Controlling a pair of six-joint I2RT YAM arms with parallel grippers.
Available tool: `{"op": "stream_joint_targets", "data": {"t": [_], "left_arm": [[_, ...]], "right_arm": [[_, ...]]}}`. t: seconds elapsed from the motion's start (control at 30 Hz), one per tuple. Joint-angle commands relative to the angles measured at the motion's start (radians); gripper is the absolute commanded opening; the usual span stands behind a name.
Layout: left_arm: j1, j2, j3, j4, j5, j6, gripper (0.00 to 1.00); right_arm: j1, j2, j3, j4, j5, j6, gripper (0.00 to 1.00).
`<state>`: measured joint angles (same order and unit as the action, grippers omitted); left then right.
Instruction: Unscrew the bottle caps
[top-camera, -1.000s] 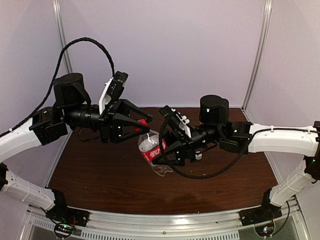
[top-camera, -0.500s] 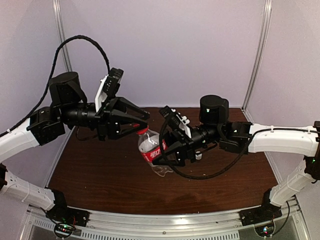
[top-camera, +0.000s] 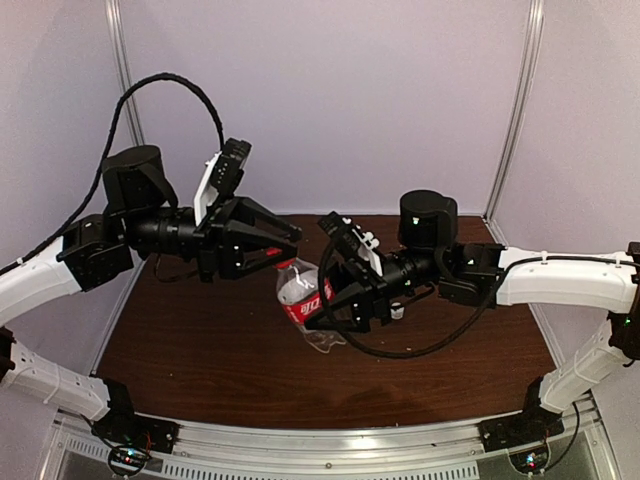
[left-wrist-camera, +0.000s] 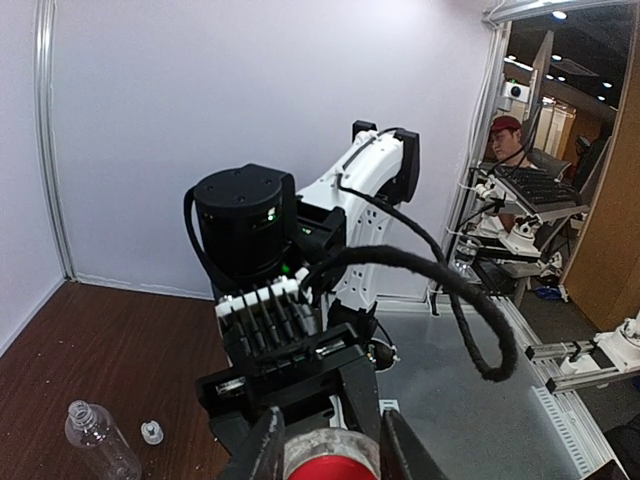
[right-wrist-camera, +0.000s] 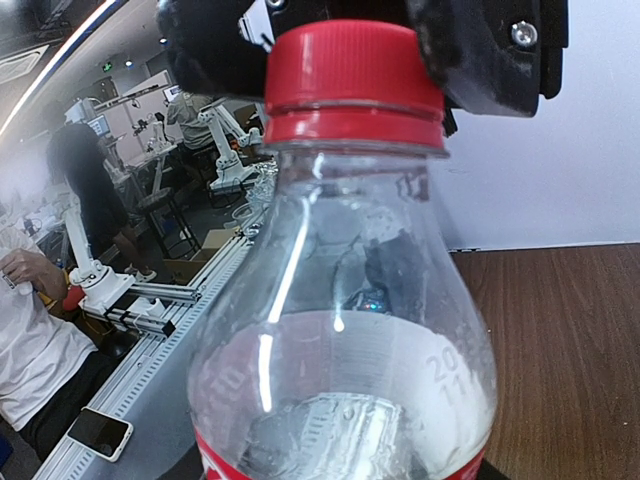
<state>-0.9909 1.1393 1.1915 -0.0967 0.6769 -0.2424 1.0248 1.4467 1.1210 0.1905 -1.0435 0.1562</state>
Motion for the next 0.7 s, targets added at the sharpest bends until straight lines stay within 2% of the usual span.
{"op": "stream_joint_targets", "data": {"t": [0.0,0.17,0.3,0.37,0.47,0.53,0.57,0.67], "left_arm": [[0.001,0.014,-0.012,0.056,0.027,-0.015,0.30],[0.001,0.009,-0.011,0.060,0.019,-0.022,0.18],[0.002,0.004,-0.005,0.042,-0.040,-0.039,0.00],[0.001,0.006,0.001,0.023,-0.105,-0.053,0.00],[0.001,0.014,0.016,-0.016,-0.277,-0.131,0.00],[-0.002,0.022,0.023,-0.039,-0.444,-0.208,0.00],[-0.006,0.028,0.027,-0.049,-0.541,-0.238,0.00],[-0.018,0.056,0.057,-0.094,-0.715,-0.287,0.00]], "right_arm": [[-0.009,-0.027,0.015,0.018,0.013,-0.004,0.30],[-0.016,-0.036,0.009,-0.002,0.057,-0.016,0.28],[-0.026,-0.058,0.001,-0.018,0.172,-0.020,0.27],[-0.026,-0.068,0.007,-0.046,0.272,-0.031,0.27],[-0.026,-0.080,0.011,-0.087,0.468,-0.060,0.26],[-0.024,-0.085,0.006,-0.095,0.604,-0.072,0.26],[-0.023,-0.085,-0.002,-0.088,0.663,-0.075,0.26],[-0.021,-0.077,-0.013,-0.072,0.804,-0.075,0.26]]}}
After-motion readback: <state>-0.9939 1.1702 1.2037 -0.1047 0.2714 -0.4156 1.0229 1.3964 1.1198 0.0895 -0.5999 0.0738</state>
